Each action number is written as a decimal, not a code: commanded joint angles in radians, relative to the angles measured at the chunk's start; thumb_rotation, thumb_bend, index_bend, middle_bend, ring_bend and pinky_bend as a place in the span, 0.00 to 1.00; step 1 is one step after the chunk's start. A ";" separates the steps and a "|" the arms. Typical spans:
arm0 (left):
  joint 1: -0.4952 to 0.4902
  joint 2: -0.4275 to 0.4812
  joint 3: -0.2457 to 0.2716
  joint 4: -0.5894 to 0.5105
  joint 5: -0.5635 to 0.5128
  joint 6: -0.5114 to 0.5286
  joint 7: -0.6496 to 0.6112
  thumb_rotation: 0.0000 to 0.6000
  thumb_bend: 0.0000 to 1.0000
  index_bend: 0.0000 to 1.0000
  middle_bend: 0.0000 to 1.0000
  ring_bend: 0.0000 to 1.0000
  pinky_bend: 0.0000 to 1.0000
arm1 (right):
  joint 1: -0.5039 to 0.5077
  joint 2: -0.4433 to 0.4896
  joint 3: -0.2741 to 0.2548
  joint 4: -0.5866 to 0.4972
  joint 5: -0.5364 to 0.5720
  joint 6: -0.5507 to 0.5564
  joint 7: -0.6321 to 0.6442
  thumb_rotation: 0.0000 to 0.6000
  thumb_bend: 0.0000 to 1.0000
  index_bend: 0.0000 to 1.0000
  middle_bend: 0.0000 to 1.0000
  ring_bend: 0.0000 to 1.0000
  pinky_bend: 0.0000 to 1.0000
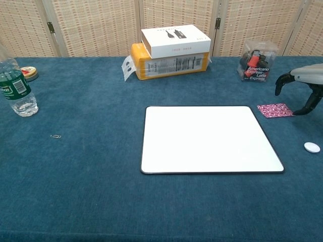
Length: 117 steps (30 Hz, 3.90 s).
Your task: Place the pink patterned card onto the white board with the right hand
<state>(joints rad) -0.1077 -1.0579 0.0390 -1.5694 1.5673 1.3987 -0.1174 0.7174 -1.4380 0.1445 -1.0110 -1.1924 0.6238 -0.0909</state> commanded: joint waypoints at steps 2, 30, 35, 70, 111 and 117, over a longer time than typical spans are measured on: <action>-0.006 0.003 -0.001 0.007 -0.007 -0.011 -0.018 1.00 0.29 0.00 0.09 0.12 0.22 | 0.021 -0.019 -0.001 0.028 0.004 -0.023 -0.002 1.00 0.14 0.30 0.11 0.00 0.00; -0.015 0.001 -0.008 0.021 -0.031 -0.028 -0.038 1.00 0.29 0.00 0.09 0.12 0.22 | 0.078 -0.091 -0.021 0.155 0.029 -0.128 0.011 1.00 0.14 0.30 0.11 0.00 0.00; -0.015 0.001 -0.008 0.022 -0.031 -0.028 -0.040 1.00 0.29 0.00 0.09 0.12 0.22 | 0.085 -0.100 -0.021 0.168 0.028 -0.136 0.014 1.00 0.15 0.32 0.11 0.00 0.00; -0.008 0.008 -0.004 0.014 -0.010 0.002 -0.059 1.00 0.29 0.00 0.09 0.12 0.22 | 0.077 0.122 0.003 -0.319 0.100 0.036 -0.152 1.00 0.19 0.46 0.14 0.00 0.00; 0.016 0.024 -0.012 0.029 -0.012 0.046 -0.102 1.00 0.29 0.00 0.09 0.12 0.22 | 0.060 0.207 -0.123 -0.541 0.113 0.153 -0.202 1.00 0.13 0.10 0.05 0.00 0.00; 0.012 0.015 -0.014 0.014 -0.018 0.036 -0.058 1.00 0.29 0.00 0.09 0.12 0.22 | -0.015 0.222 -0.179 -0.521 -0.013 0.220 -0.159 1.00 0.13 0.27 0.06 0.00 0.00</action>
<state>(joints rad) -0.0950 -1.0405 0.0253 -1.5526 1.5510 1.4374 -0.1810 0.7337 -1.2260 -0.0095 -1.5399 -1.1691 0.8164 -0.2738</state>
